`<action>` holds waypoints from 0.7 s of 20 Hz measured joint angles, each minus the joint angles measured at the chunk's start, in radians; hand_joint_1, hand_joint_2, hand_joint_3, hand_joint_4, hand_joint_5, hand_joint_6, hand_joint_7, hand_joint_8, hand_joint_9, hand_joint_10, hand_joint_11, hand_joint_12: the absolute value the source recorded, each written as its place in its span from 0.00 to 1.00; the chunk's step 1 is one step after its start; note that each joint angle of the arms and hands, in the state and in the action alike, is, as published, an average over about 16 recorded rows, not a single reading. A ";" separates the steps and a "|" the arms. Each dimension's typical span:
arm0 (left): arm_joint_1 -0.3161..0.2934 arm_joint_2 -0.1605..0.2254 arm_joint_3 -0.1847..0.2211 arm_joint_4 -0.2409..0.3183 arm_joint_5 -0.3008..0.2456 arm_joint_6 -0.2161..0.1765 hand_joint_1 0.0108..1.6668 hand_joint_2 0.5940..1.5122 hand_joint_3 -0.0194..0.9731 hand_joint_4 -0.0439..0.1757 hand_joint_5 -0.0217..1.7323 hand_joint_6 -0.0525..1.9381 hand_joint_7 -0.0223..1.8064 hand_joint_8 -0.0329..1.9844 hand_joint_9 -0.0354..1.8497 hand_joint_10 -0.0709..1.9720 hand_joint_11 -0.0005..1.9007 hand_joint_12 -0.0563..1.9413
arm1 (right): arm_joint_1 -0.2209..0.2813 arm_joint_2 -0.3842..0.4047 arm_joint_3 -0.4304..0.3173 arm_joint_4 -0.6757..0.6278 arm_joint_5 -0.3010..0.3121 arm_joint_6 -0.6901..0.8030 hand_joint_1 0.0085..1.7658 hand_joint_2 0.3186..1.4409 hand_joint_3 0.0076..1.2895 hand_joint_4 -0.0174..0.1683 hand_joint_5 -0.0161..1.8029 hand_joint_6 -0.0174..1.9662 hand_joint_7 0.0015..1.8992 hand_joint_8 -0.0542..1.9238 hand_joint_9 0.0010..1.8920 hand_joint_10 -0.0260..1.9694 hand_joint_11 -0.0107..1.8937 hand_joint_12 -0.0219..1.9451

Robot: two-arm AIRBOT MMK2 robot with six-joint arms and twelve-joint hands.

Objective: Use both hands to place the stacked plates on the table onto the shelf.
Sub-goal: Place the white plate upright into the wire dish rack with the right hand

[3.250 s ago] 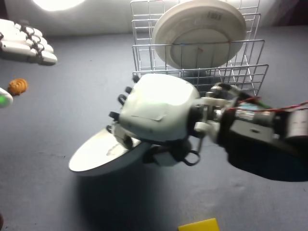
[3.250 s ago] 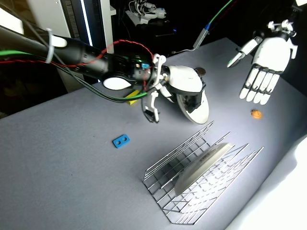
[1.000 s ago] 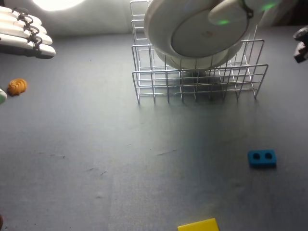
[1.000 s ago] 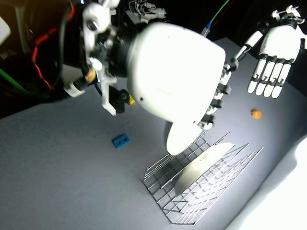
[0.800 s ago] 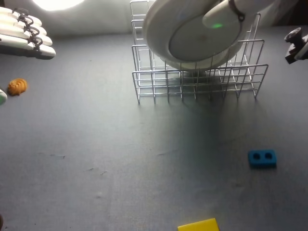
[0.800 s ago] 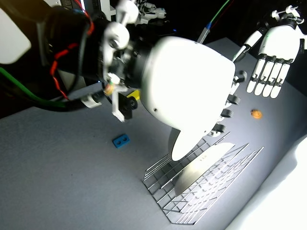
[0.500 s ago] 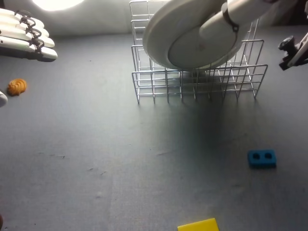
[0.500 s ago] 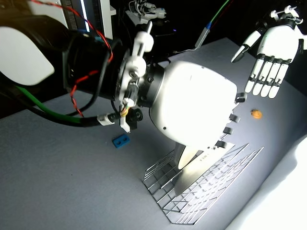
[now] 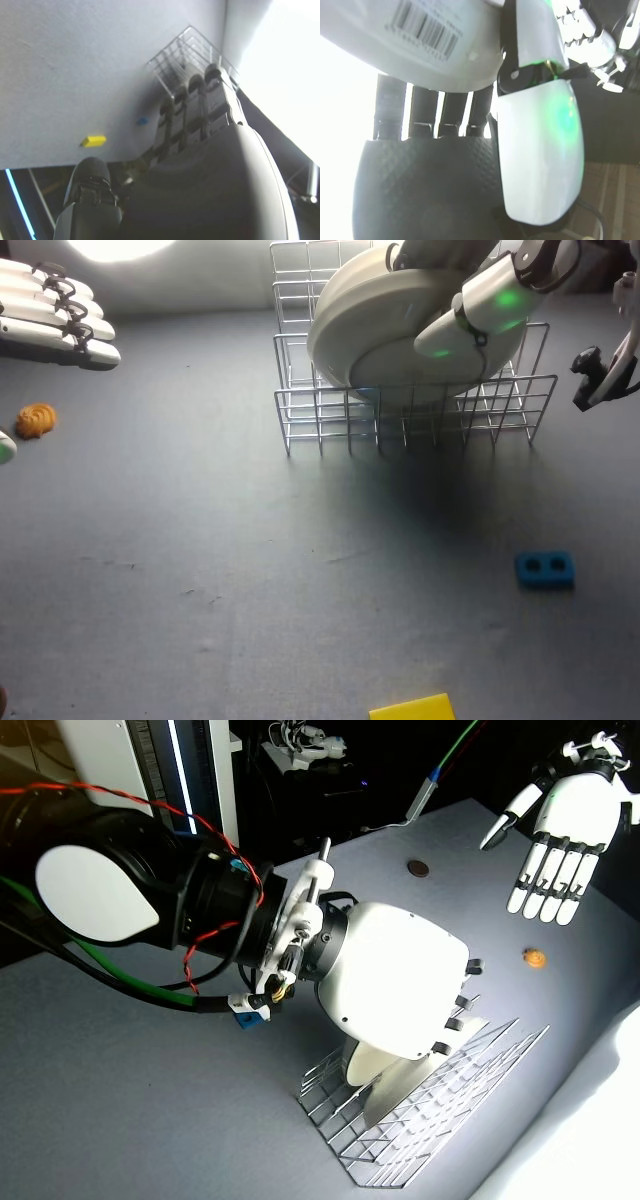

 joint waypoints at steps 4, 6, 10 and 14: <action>0.000 0.000 -0.001 0.000 -0.001 0.000 0.00 0.68 0.03 0.21 0.05 0.04 0.04 0.02 0.03 0.04 0.01 0.04 | -0.024 -0.013 0.013 0.034 0.012 -0.045 0.74 0.52 0.01 0.05 0.64 0.26 0.69 0.22 0.69 0.16 0.54 0.43; 0.000 0.000 -0.001 0.000 -0.001 0.000 0.00 0.68 0.03 0.21 0.05 0.04 0.04 0.02 0.03 0.04 0.01 0.04 | -0.032 -0.017 0.018 0.050 0.018 -0.065 0.74 0.52 0.01 0.05 0.64 0.27 0.69 0.24 0.69 0.16 0.54 0.44; 0.000 0.000 -0.001 0.000 -0.001 0.000 0.00 0.68 0.03 0.21 0.05 0.04 0.05 0.02 0.04 0.04 0.01 0.04 | -0.043 -0.022 0.025 0.083 0.027 -0.101 0.74 0.53 0.01 0.06 0.63 0.29 0.68 0.26 0.69 0.13 0.53 0.43; 0.000 0.000 -0.003 0.000 -0.001 0.000 0.00 0.68 0.03 0.21 0.05 0.03 0.05 0.02 0.04 0.04 0.01 0.04 | -0.049 -0.024 0.027 0.109 0.029 -0.133 0.73 0.55 0.01 0.07 0.61 0.32 0.66 0.23 0.66 0.13 0.51 0.44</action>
